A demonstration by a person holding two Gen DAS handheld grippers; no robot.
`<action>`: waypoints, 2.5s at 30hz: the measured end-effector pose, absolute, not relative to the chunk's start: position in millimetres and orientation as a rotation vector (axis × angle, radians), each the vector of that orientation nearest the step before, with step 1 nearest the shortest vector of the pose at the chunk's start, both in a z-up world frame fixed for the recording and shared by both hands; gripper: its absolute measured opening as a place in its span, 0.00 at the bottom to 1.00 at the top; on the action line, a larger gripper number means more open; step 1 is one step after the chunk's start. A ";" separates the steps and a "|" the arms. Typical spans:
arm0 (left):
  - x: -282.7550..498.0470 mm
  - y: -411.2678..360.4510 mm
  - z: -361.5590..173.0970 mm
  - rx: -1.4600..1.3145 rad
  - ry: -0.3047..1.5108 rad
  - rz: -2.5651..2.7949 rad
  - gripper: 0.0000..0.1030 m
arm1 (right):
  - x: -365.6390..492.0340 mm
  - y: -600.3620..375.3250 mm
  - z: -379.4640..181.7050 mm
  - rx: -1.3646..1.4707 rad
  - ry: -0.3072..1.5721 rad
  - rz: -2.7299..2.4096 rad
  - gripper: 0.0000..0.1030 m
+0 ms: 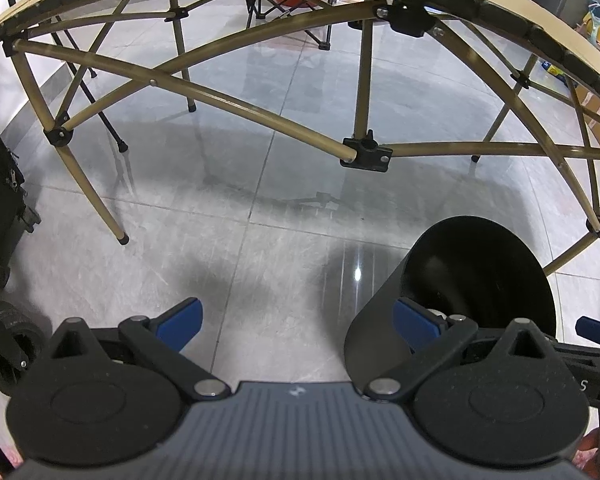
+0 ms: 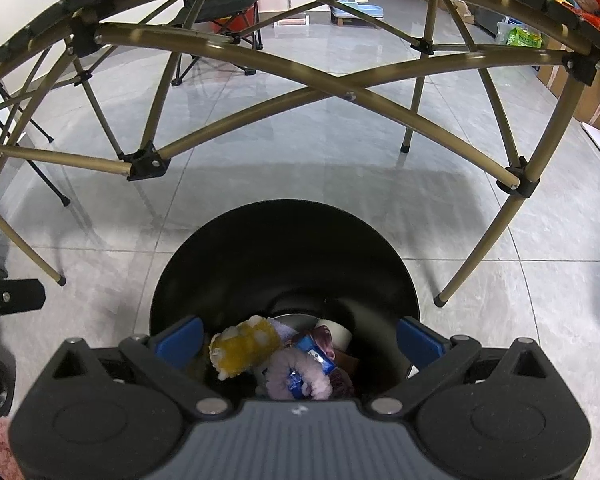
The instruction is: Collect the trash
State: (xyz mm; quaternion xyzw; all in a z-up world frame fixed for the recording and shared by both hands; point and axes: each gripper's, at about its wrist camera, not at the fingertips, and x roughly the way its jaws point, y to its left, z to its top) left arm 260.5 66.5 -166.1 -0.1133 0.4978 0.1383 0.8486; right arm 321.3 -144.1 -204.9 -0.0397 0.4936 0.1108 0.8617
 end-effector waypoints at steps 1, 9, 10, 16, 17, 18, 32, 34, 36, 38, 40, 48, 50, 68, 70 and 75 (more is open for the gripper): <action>260.2 66.4 -166.1 -0.238 1.048 0.291 1.00 | 321.1 -144.3 -204.6 -0.083 1.034 0.233 1.00; 255.0 63.8 -161.5 -0.227 1.025 0.276 1.00 | 315.5 -145.2 -198.1 -0.096 1.011 0.245 1.00; 254.2 63.2 -160.2 -0.224 1.020 0.273 1.00 | 314.7 -146.0 -196.8 -0.095 1.006 0.246 1.00; 245.2 58.4 -148.0 -0.210 0.965 0.252 1.00 | 306.9 -150.4 -185.9 -0.077 0.973 0.247 1.00; 243.2 57.8 -145.3 -0.208 0.952 0.250 1.00 | 305.1 -151.2 -183.3 -0.074 0.965 0.247 1.00; 240.9 57.3 -142.4 -0.207 0.939 0.249 1.00 | 303.1 -152.5 -180.6 -0.071 0.958 0.247 1.00; 205.6 48.4 -88.5 -0.238 0.765 0.207 1.00 | 271.7 -177.3 -116.3 0.041 0.801 0.299 1.00; 201.0 48.4 -78.0 -0.244 0.737 0.199 1.00 | 268.4 -181.7 -105.4 0.045 0.768 0.304 1.00; 197.0 48.3 -67.3 -0.243 0.707 0.196 1.00 | 265.2 -185.4 -93.7 0.044 0.731 0.311 1.00; 194.2 48.1 -56.4 -0.236 0.677 0.197 1.00 | 264.2 -189.3 -82.1 0.050 0.694 0.314 1.00; 192.8 48.9 -45.7 -0.238 0.649 0.197 1.00 | 263.6 -192.8 -70.7 0.061 0.658 0.318 1.00; 197.0 52.8 -11.6 -0.238 0.570 0.199 1.00 | 269.4 -198.0 -32.4 0.106 0.527 0.338 1.00; 199.8 53.4 -4.0 -0.239 0.553 0.201 1.00 | 273.0 -197.9 -26.2 0.119 0.495 0.342 1.00; 243.0 59.1 18.8 -0.250 0.499 0.221 1.00 | 318.9 -176.3 -9.1 0.138 0.381 0.386 1.00; 250.7 58.1 18.9 -0.247 0.500 0.221 1.00 | 326.2 -174.4 -9.6 0.135 0.378 0.388 1.00; 273.9 57.3 19.0 -0.243 0.501 0.229 1.00 | 344.2 -174.0 -10.2 0.136 0.364 0.379 1.00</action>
